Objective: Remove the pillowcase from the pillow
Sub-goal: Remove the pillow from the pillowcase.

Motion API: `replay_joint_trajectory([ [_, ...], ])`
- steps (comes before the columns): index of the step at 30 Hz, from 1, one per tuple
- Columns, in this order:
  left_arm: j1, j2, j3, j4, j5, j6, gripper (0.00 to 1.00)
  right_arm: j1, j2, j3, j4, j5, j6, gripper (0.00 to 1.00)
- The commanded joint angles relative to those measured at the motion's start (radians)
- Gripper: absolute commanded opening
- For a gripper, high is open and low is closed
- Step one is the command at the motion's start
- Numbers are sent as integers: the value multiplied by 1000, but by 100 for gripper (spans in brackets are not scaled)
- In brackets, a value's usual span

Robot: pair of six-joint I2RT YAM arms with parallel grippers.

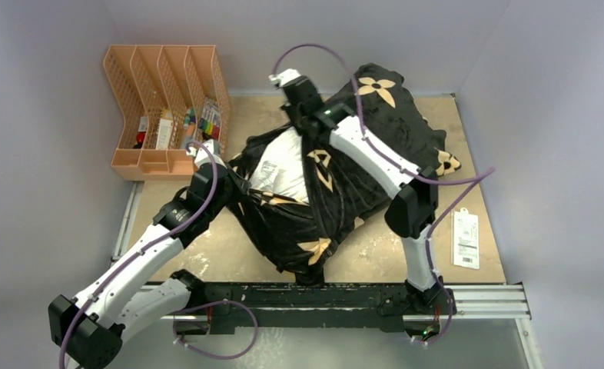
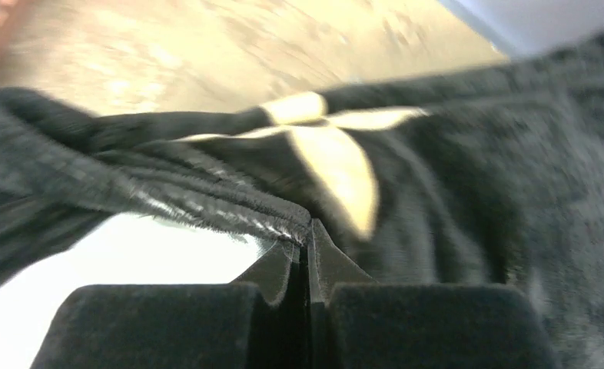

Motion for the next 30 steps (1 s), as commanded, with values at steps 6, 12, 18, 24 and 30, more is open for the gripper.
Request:
replay_joint_trajectory([
  [6, 2, -90, -20, -259, -98, -47, 0, -223, -287, -357, 100, -13, 166, 0],
  [12, 2, -86, 35, -185, -53, 40, 21, -203, -499, -693, 310, -313, 178, 0],
  [18, 16, 87, 292, -216, -81, 266, 75, -141, -624, -922, 373, -272, 84, 0],
  [24, 18, 229, 465, -186, 154, 413, 92, -140, -672, -1000, 369, -313, 128, 0],
  [30, 31, 381, 557, -296, 256, 488, 83, -139, -741, -1081, 437, -325, 169, 0],
])
